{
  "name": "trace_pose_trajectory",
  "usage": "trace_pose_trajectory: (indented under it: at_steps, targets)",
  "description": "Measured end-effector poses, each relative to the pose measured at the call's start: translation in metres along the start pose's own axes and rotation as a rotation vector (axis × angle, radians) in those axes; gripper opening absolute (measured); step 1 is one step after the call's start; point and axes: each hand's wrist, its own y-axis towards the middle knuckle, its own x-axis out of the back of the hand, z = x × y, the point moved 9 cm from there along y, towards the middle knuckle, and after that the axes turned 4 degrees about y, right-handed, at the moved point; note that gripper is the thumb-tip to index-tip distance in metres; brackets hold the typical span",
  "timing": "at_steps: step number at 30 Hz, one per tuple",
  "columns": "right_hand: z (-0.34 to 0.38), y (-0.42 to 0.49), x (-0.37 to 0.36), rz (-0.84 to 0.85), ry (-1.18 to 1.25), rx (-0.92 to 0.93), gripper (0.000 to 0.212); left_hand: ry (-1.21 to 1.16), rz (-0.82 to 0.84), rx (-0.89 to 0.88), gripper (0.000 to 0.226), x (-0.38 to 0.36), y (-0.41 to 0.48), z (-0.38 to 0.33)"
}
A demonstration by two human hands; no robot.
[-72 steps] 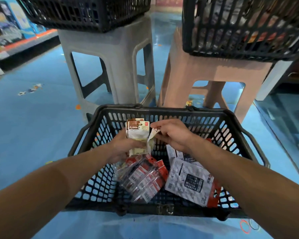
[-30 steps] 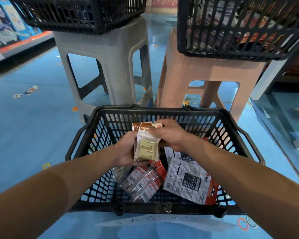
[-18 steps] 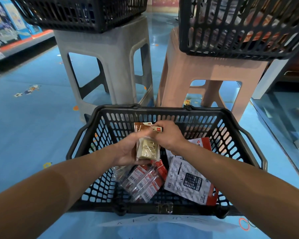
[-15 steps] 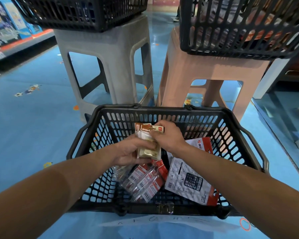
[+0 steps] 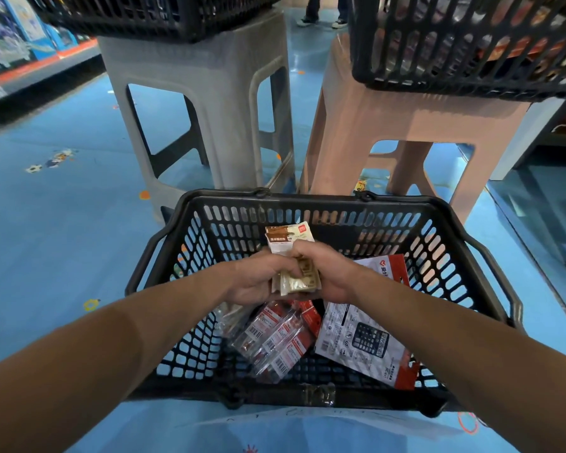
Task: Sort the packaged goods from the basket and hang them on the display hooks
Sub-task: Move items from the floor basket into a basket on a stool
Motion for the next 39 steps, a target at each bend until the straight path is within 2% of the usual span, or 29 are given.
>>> trace_pose_trajectory:
  at_steps: [4, 8, 10, 12, 14, 18, 20, 23, 26, 29, 32, 36, 39]
  targets:
    - [0.003, -0.003, 0.011, -0.027, -0.060, -0.020, 0.019, 0.098, 0.051, 0.049, 0.037, 0.001, -0.002, -0.004]
    - [0.003, -0.001, 0.044, -0.130, -0.118, -0.040, 0.031, 0.354, -0.017, 0.167, 0.065, 0.039, -0.001, 0.003]
    - [-0.003, 0.002, 0.063, -0.188, -0.166, -0.085, 0.035, 0.603, -0.144, 0.208, 0.071, 0.065, 0.006, 0.009]
    - [-0.008, 0.003, 0.079, -0.249, -0.214, -0.123, 0.037, 0.911, -0.327, 0.214, 0.070, 0.087, 0.011, 0.010]
    - [-0.012, 0.003, 0.089, -0.289, -0.241, -0.152, 0.043, 1.159, -0.442, 0.204, 0.068, 0.093, 0.014, 0.007]
    - [-0.024, 0.009, 0.104, -0.303, -0.259, -0.208, 0.073, 1.636, -0.667, 0.129, 0.078, 0.090, 0.001, -0.017]
    - [-0.028, 0.012, 0.110, -0.309, -0.283, -0.223, 0.073, 1.787, -0.761, 0.108, 0.074, 0.087, -0.002, -0.026]
    - [-0.027, 0.011, 0.110, -0.313, -0.305, -0.220, 0.061, 1.884, -0.740, 0.236, 0.066, 0.086, 0.004, -0.014]
    - [-0.027, 0.012, 0.111, -0.315, -0.302, -0.223, 0.061, 1.900, -0.683, 0.329, 0.054, 0.095, 0.011, 0.001]
    - [-0.026, 0.009, 0.109, -0.302, -0.316, -0.225, 0.061, 1.856, -0.697, 0.250, 0.056, 0.099, 0.010, -0.004]
    - [-0.022, 0.005, 0.102, -0.273, -0.309, -0.205, 0.052, 1.762, -0.709, 0.184, 0.064, 0.097, 0.004, -0.012]
    - [-0.006, -0.004, 0.083, -0.205, -0.267, -0.124, 0.040, 1.518, -0.671, 0.085, 0.036, 0.098, -0.002, -0.022]
    - [0.010, -0.012, 0.065, -0.148, -0.198, -0.044, 0.047, 1.212, -0.699, -0.013, 0.014, 0.097, -0.009, -0.034]
